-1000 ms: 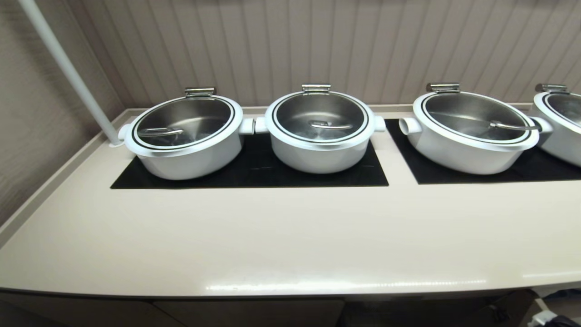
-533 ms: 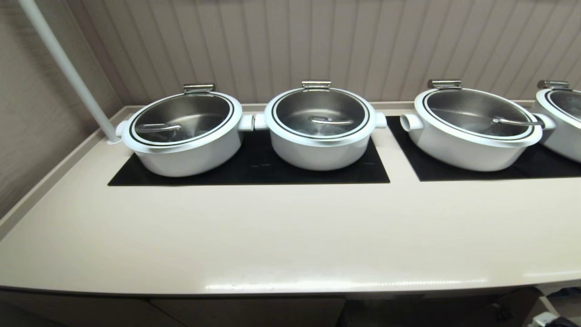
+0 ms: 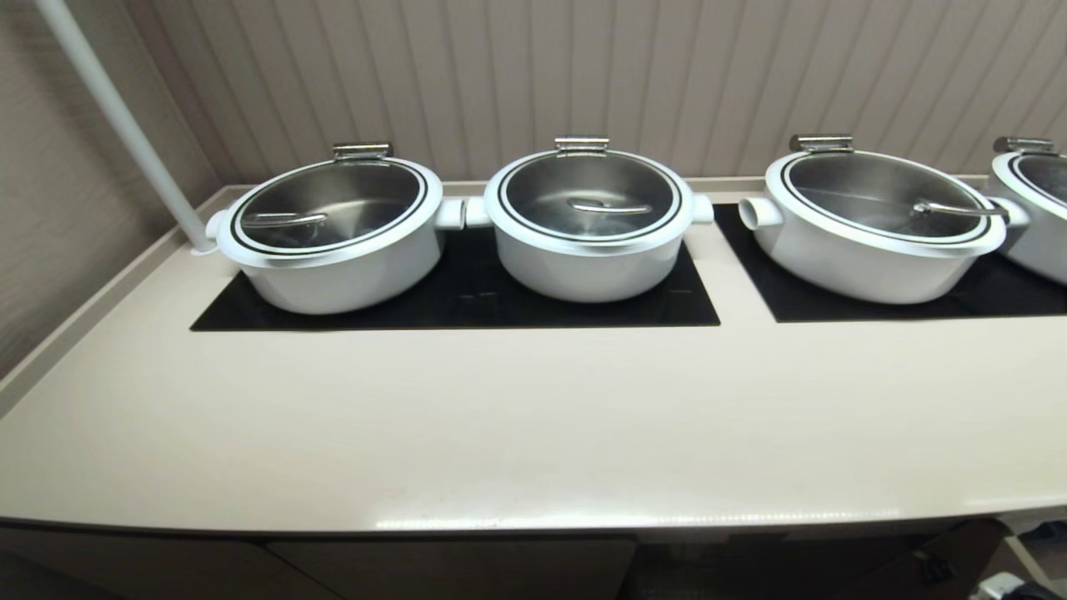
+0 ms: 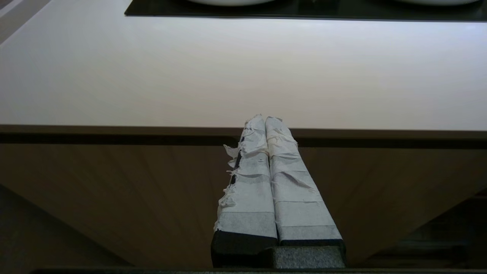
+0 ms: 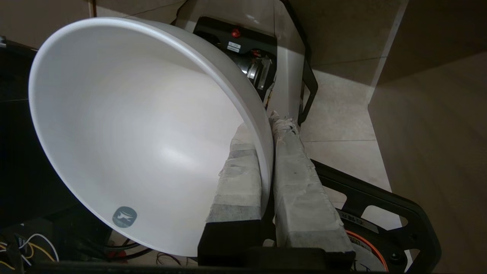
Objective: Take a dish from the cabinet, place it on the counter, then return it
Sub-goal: Put it back into the cabinet
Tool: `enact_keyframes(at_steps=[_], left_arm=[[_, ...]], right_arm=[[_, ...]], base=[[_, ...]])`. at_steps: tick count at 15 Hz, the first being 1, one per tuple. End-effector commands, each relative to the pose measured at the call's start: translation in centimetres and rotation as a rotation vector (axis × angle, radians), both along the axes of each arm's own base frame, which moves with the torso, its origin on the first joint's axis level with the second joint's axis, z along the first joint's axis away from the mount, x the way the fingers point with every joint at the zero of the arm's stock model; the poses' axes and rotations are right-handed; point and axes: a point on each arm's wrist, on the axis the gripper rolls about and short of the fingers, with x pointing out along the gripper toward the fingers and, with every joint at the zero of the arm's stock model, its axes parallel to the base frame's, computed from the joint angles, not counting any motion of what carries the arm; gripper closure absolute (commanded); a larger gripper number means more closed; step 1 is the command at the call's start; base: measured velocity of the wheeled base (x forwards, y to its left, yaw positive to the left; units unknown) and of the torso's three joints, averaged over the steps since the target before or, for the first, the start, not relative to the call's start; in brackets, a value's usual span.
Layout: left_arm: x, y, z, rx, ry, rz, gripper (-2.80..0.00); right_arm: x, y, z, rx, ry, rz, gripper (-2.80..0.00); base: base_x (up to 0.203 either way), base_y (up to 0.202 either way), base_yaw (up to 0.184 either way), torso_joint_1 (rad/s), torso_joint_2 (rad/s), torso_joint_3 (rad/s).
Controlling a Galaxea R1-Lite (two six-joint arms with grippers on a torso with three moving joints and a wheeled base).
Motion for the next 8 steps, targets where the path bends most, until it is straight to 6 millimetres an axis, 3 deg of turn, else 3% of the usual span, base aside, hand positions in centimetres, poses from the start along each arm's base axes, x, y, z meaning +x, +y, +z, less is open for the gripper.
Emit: enact_keyframes(at_steps=[1,8], left_arm=[[0.01,0.0,-0.04,-0.001,0.001,0.001,0.0],[-0.01,0.0,0.0,-0.001,0.0,0.001,0.0]], right_arm=[[-0.02,0.0,0.01,0.002,0.001,0.0,0.0],[-0.18,-0.09,-0.12,0.001,0.002,-0.002,0.0]], base=[[0.0,0.0,0.0,-0.134,0.29,0.158],[0.0,0.0,0.0,-0.145,0.31,0.163]])
